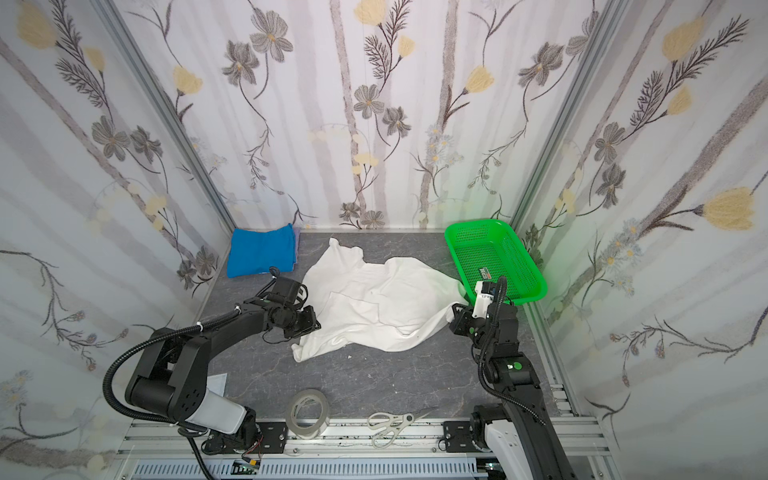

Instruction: Fold and stack the t-shirts

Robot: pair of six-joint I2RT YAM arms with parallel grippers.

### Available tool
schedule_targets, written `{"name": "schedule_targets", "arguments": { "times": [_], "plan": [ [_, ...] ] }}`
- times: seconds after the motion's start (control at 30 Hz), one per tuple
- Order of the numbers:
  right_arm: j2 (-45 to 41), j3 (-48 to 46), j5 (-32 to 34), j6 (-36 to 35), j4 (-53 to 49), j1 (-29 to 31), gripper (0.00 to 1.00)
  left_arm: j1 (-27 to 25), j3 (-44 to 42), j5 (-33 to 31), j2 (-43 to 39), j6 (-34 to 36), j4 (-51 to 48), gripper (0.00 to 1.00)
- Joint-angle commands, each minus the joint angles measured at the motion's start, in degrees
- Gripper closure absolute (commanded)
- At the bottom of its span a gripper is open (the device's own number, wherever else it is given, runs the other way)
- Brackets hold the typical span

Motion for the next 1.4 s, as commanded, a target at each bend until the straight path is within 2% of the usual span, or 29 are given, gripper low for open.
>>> {"name": "schedule_targets", "arguments": {
  "times": [0.0,0.13,0.23,0.33,0.4,0.43,0.5,0.57,0.6,0.67,0.77,0.87,1.0,1.2,1.37],
  "plan": [
    [0.44,0.63,0.02,-0.41,1.57,0.08,1.0,-0.71,0.64,1.39,-1.91,1.01,1.88,1.0],
    [0.64,1.12,-0.17,-0.34,1.81,0.05,1.0,-2.14,3.21,0.05,-8.27,2.94,-1.93,1.0],
    [0.04,1.25,0.59,-0.25,1.48,0.05,1.0,-5.08,3.9,-3.4,-17.76,3.39,-7.81,1.0],
    [-1.67,0.86,2.21,0.34,1.57,0.03,1.0,-8.74,-1.8,-5.24,-28.66,-0.46,-11.32,1.0],
    [-2.13,0.43,2.29,0.73,2.24,-0.04,1.0,-11.07,-8.57,-6.63,-35.08,-5.2,-13.14,1.0],
    [-1.93,0.29,2.09,0.82,2.45,-0.04,1.0,-11.7,-11.1,-7.52,-37.5,-7.1,-14.21,0.92],
    [-1.25,0.21,1.57,0.83,2.75,-0.04,1.0,-14.05,-14.91,-11.22,-42.98,-11.52,-14.82,0.41],
    [-0.8,0.18,1.06,0.91,3.3,0.05,1.0,-14.02,-14.95,-15.43,-45.62,-14.03,-16.45,0.09],
    [-0.54,0.13,0.81,0.91,3.49,0.03,1.0,-13.94,-13.98,-17.39,-46.14,-13.79,-16.8,0.0],
    [-0.3,0.34,0.6,0.83,3.39,0.04,1.0,-13.03,-11.88,-18.7,-44.48,-11.77,-15.98,0.0],
    [-0.44,0.73,0.63,0.54,2.82,0.05,1.0,-9.52,-8.61,-10.02,-35.4,-8.46,-10.79,0.0],
    [-0.84,0.78,0.49,0.47,1.99,0.05,1.0,-9.33,-5.83,-4.25,-26.01,-7.07,-7.23,0.03],
    [-1.56,0.17,0.6,0.72,1.41,0.05,1.0,-8.41,-4.98,-3.09,-19.51,-5.8,-3.52,0.18],
    [-0.39,0.76,0.34,0.58,1.06,0.05,1.0,-5.72,-6.18,-1.58,-10.26,-6.39,0.04,0.2],
    [0.26,1.25,0.54,0.47,1.0,0.06,1.0,-5.62,-9.03,1.44,-7.58,-8.83,4.66,0.27]
  ]
}}
